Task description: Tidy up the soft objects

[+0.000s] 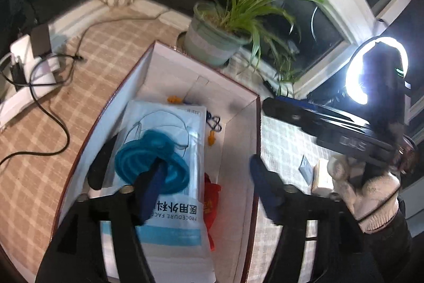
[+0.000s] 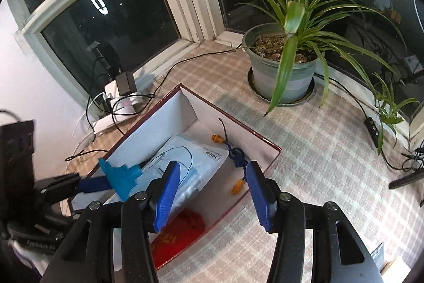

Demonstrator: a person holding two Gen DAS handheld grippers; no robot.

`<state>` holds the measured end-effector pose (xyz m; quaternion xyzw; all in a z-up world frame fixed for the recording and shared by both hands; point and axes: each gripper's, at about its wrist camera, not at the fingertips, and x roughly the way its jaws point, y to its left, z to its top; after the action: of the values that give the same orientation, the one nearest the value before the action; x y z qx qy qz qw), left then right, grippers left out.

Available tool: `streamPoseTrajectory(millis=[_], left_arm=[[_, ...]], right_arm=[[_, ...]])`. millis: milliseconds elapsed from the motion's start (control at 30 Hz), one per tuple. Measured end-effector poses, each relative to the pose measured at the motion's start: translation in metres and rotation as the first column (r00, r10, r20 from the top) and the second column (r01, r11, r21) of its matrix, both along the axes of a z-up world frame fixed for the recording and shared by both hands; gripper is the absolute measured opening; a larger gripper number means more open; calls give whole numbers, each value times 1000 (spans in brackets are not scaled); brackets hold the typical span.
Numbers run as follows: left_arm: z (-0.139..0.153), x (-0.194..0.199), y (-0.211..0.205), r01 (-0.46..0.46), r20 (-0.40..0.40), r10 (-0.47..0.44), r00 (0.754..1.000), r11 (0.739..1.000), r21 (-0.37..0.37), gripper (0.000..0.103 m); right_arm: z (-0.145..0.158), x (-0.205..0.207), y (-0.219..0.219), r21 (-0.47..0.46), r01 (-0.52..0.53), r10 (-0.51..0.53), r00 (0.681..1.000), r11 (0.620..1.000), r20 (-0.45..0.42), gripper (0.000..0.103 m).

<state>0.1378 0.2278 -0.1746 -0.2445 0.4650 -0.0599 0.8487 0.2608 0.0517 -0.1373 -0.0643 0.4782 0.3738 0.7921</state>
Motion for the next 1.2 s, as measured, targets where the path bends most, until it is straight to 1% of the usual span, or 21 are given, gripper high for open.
streamPoseTrajectory(millis=[33, 67, 100, 167, 267, 367, 500, 633, 733, 767, 800, 833, 900, 1000, 1100, 1200], left_arm=[[-8, 9, -1, 51, -79, -51, 996, 999, -9, 69], [-11, 13, -1, 53, -119, -52, 992, 999, 2, 69], [-13, 14, 1, 41, -143, -38, 989, 999, 17, 69], [-11, 16, 3, 57, -179, -53, 982, 998, 15, 69], [-4, 11, 5, 72, -208, -65, 976, 997, 27, 69], [7, 1, 8, 70, -196, -53, 979, 995, 77, 69], [14, -16, 7, 51, -178, -35, 983, 995, 86, 69], [24, -31, -4, 46, -149, -30, 988, 993, 109, 69], [34, -42, -20, 51, -113, -38, 993, 992, 118, 69], [36, -46, -26, 52, -103, -40, 994, 991, 126, 69], [38, -48, -31, 51, -96, -38, 995, 990, 133, 69], [40, -51, -38, 50, -85, -39, 996, 990, 134, 69], [43, -56, -52, 57, -71, -48, 996, 991, 124, 69], [47, -64, -72, 64, -45, -58, 997, 990, 124, 69], [50, -73, -101, 71, -16, -69, 997, 990, 122, 69], [51, -81, -125, 78, 5, -79, 997, 990, 116, 69]], right_arm=[[2, -3, -3, 2, 6, -6, 1000, 1000, 7, 48], [5, -6, -6, 5, 13, -14, 1000, 1000, 13, 48], [7, -8, -9, 10, 17, -17, 1000, 1000, 17, 48], [12, -12, -15, 23, 23, -24, 999, 999, 24, 48], [19, -20, -28, 43, 34, -36, 999, 998, 36, 48], [24, -25, -39, 57, 41, -44, 998, 998, 49, 48], [26, -35, -58, 72, 52, -56, 997, 996, 54, 48], [28, -46, -83, 101, 72, -77, 996, 992, 48, 48], [30, -58, -107, 118, 90, -97, 994, 989, 54, 49], [30, -61, -116, 123, 95, -103, 993, 988, 57, 50], [30, -64, -123, 127, 101, -109, 992, 987, 58, 53], [30, -68, -135, 135, 111, -120, 991, 985, 60, 57], [30, -74, -159, 156, 132, -143, 988, 979, 59, 60], [28, -80, -197, 170, 176, -188, 981, 970, 56, 60], [23, -82, -248, 188, 231, -241, 970, 955, 32, 60], [16, -78, -296, 182, 285, -293, 956, 941, 13, 60]])
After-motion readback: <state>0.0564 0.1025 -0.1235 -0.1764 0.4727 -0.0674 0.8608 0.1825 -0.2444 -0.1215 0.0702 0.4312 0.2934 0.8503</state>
